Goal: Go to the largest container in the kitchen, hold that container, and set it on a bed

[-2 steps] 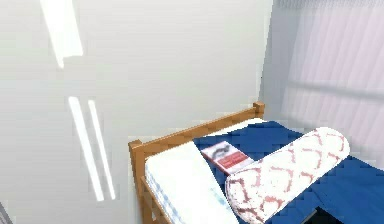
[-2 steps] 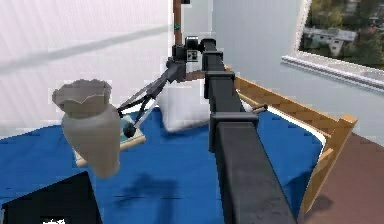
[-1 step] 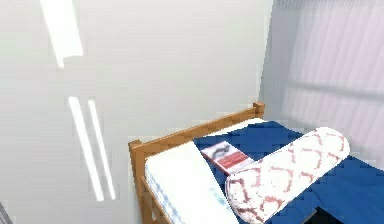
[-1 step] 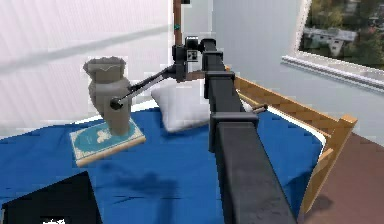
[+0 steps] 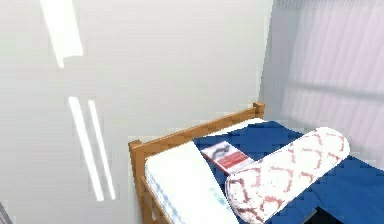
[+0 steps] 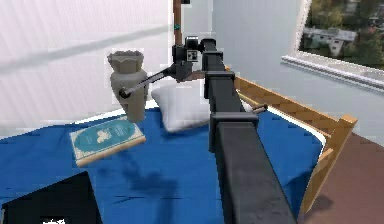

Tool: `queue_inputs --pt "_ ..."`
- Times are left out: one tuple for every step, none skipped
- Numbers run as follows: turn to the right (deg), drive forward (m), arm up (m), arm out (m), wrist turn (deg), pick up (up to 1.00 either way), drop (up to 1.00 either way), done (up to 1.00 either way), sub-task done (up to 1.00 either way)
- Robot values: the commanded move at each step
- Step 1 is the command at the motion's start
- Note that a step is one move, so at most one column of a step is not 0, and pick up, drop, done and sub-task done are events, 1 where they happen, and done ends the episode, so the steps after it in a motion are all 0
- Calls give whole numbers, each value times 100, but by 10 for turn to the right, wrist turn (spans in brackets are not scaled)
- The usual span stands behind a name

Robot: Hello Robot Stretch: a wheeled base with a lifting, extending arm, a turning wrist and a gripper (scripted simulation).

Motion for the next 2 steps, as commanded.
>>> queue_inputs --pt "0 0 -2 0 0 0 0 0 0" --pt "0 0 -32 0 0 0 0 0 0"
